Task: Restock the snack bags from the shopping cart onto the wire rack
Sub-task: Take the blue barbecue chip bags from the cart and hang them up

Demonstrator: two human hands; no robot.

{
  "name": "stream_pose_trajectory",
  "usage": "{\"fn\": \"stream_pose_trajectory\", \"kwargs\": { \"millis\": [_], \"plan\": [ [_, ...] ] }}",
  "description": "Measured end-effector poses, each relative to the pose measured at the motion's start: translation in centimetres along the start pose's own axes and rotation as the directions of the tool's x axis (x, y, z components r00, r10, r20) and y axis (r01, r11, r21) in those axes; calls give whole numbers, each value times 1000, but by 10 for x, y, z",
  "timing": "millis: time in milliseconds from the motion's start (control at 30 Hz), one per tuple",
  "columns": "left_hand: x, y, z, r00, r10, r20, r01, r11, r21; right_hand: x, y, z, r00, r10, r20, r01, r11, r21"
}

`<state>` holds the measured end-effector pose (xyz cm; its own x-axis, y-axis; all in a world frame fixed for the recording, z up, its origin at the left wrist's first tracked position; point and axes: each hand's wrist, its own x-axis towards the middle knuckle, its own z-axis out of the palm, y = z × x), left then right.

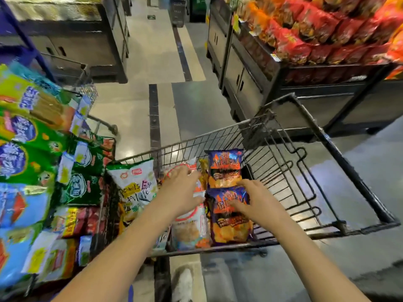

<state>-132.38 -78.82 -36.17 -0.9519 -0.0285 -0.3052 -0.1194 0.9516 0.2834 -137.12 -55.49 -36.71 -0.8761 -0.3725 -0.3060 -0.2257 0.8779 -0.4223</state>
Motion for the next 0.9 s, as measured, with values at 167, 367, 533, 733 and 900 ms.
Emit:
{"fn": "stream_pose_trajectory", "kwargs": {
  "millis": [167,367,533,733,900],
  "plan": [
    [34,-6,18,993,11,114,-10,1000,-13,30,12,11,998,53,42,-54,998,29],
    [58,-5,54,977,-11,213,41,990,-135,56,42,35,993,70,95,-75,996,49],
    [72,-4,100,937,-16,350,132,941,-310,72,67,48,988,101,115,-111,990,91],
    [92,12,156,888,-39,458,304,797,-522,85,91,59,986,129,105,-140,983,114],
    [109,19,194,855,-25,518,416,629,-657,92,105,66,983,142,119,-157,979,132]
  ]
}}
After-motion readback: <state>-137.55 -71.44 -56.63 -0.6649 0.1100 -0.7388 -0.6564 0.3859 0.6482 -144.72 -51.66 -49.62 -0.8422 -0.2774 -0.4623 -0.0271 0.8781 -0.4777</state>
